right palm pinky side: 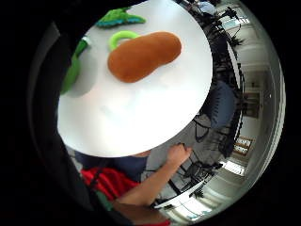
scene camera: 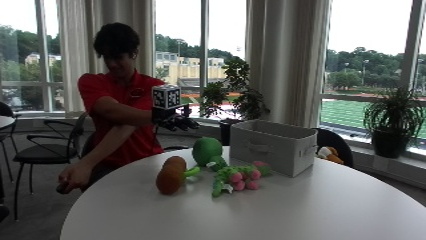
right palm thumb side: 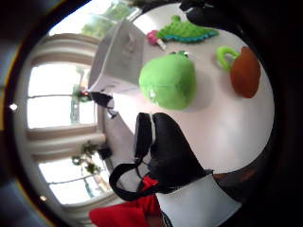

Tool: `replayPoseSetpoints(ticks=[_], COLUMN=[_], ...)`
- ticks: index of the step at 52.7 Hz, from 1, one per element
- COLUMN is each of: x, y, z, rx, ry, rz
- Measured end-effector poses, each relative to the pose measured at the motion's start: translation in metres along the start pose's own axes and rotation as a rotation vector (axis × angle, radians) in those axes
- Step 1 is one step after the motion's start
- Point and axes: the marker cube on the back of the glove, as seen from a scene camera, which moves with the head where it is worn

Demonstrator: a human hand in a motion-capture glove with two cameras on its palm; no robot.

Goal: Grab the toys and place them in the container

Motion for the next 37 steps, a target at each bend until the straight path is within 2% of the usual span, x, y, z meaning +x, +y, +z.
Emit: replayPoseSetpoints(ticks=[21, 37], x=[-0.011, -0.045], y=[0.000, -0.028], z=[0.014, 0.046], rx=[-0.025, -0.059], ry=[-0.023, -0.061], rz=[-0.036, -0.129])
